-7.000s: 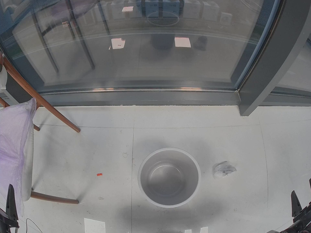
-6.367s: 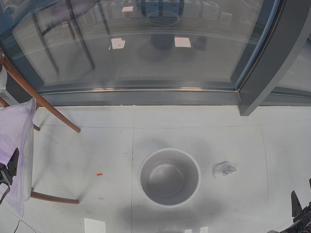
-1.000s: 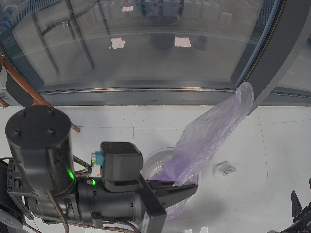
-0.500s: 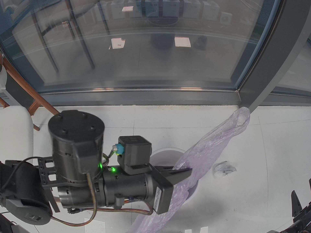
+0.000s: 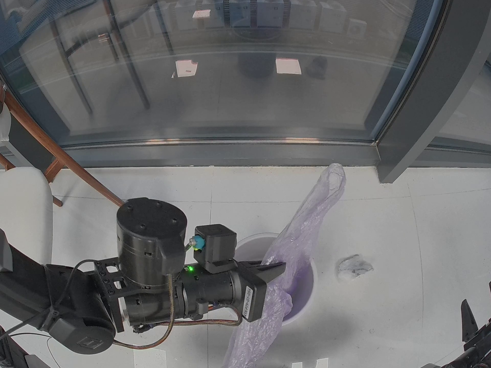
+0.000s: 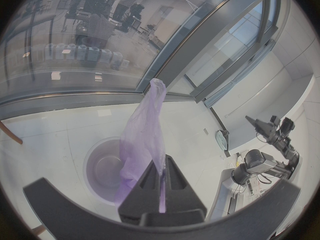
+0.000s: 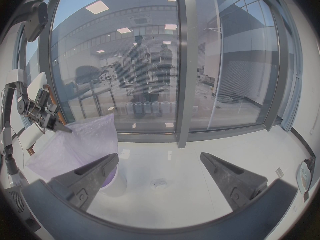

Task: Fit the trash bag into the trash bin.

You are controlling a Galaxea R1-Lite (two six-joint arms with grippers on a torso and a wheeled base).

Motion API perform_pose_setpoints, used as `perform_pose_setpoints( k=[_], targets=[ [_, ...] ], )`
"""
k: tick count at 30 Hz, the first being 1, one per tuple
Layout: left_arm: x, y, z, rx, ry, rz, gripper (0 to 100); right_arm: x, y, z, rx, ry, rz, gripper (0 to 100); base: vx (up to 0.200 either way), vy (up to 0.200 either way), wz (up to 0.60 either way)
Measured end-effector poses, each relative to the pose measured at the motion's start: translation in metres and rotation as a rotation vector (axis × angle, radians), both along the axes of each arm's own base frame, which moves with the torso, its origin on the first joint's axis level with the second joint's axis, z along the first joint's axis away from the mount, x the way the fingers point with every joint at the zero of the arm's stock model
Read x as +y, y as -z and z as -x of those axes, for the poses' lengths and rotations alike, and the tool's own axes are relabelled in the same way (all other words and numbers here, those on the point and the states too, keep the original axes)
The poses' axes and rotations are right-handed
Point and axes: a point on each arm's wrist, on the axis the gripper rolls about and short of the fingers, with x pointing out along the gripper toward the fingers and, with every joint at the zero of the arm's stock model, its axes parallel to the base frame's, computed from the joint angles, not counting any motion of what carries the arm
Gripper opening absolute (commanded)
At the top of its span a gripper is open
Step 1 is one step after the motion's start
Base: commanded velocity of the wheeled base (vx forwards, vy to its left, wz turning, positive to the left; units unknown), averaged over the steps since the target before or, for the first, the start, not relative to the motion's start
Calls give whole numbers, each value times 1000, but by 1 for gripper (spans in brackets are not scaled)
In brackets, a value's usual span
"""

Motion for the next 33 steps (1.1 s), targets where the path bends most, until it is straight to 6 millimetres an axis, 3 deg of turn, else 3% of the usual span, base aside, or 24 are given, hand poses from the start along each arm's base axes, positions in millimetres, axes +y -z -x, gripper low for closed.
perform_pose_setpoints(
  k=[9, 17, 25, 33],
  targets=[
    [1, 6, -2, 16, -56, -20, 0, -2, -53, -8, -3, -168, -159, 100, 0, 0, 0],
    [0, 12, -5, 21, -98, -43, 0, 12, -97, -56, 233, -339, -336, 100, 0, 0, 0],
    [-4, 19, -6, 15, -124, -72, 0, 61, -123, -125, 537, -455, -501, 100, 0, 0, 0],
    [-10, 25, -5, 11, -119, -100, 0, 129, -113, -189, 785, -462, -555, 100, 0, 0, 0]
  ],
)
